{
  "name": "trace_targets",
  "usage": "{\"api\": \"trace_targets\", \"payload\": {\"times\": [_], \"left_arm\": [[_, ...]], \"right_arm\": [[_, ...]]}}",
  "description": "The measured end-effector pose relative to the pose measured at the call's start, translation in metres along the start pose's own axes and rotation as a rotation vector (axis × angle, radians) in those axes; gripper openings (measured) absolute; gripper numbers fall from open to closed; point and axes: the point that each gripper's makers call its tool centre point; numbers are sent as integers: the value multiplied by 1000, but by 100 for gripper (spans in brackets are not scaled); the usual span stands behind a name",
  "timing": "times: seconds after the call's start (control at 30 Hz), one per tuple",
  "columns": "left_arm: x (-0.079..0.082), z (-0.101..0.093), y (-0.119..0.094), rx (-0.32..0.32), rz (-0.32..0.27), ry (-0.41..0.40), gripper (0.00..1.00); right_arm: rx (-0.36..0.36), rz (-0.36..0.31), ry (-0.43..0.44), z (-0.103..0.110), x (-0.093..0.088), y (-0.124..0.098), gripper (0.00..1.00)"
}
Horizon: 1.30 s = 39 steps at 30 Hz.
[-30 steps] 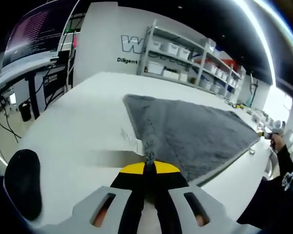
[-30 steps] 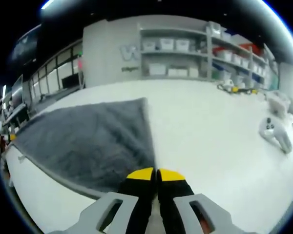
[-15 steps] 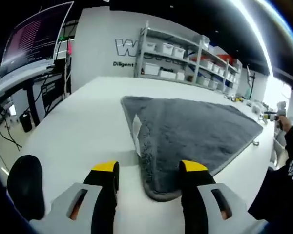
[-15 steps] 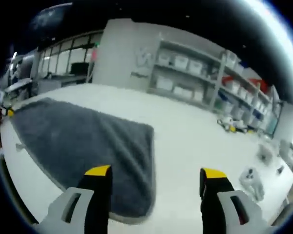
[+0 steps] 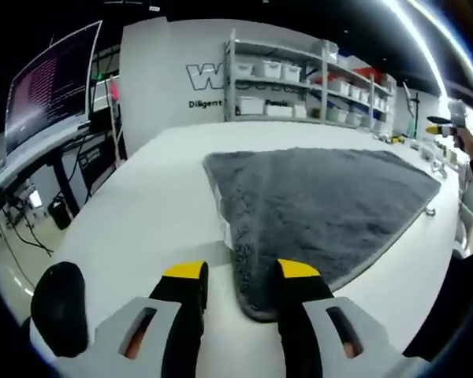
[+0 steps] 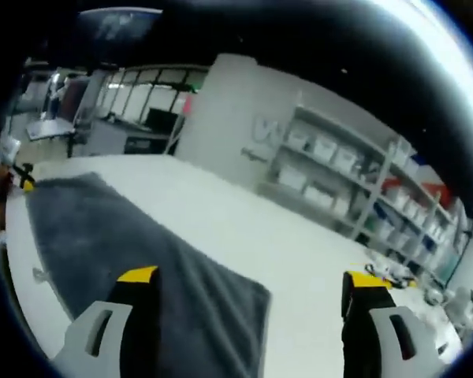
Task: Open the folded towel by lifting each exposed corner and separating the folded layers until the towel lies flat within the target outline without major curled edges
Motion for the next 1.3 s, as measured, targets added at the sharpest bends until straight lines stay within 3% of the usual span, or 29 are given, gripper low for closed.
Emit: {"api": "trace_targets", "payload": {"times": [0.2, 0.43, 0.67, 0.8, 0.93, 1.03, 1.13, 1.3], "left_arm": [[4, -4, 0, 15, -5, 9, 36], [4, -3, -2, 20, 17, 13, 34], [5, -2, -5, 18, 21, -10, 32], [0, -4, -4, 23, 44, 6, 31], [2, -12, -7, 11, 52, 10, 28], [7, -18, -10, 17, 46, 30, 28], [11, -14, -12, 44, 36, 32, 24], [8, -8, -16, 73, 39, 16, 23]], "right_arm": [[125, -22, -97, 29, 42, 19, 100], [228, -54, -270, 61, 114, 42, 100], [334, -42, -402, 102, 160, 71, 100], [460, -75, -428, 137, 185, 89, 99], [581, -91, -479, 175, 204, 113, 92], [638, -106, -516, 203, 221, 135, 91], [692, -113, -585, 235, 236, 154, 80], [767, -131, -641, 286, 263, 181, 78]]}}
Point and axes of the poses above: the point that each gripper's makers call its tool centre point, and the gripper's own axes: y roughly forward along the fingers, z roughly to its left, x roughly out of its top, and after that the axes turned 9 degrees about x, right-handed
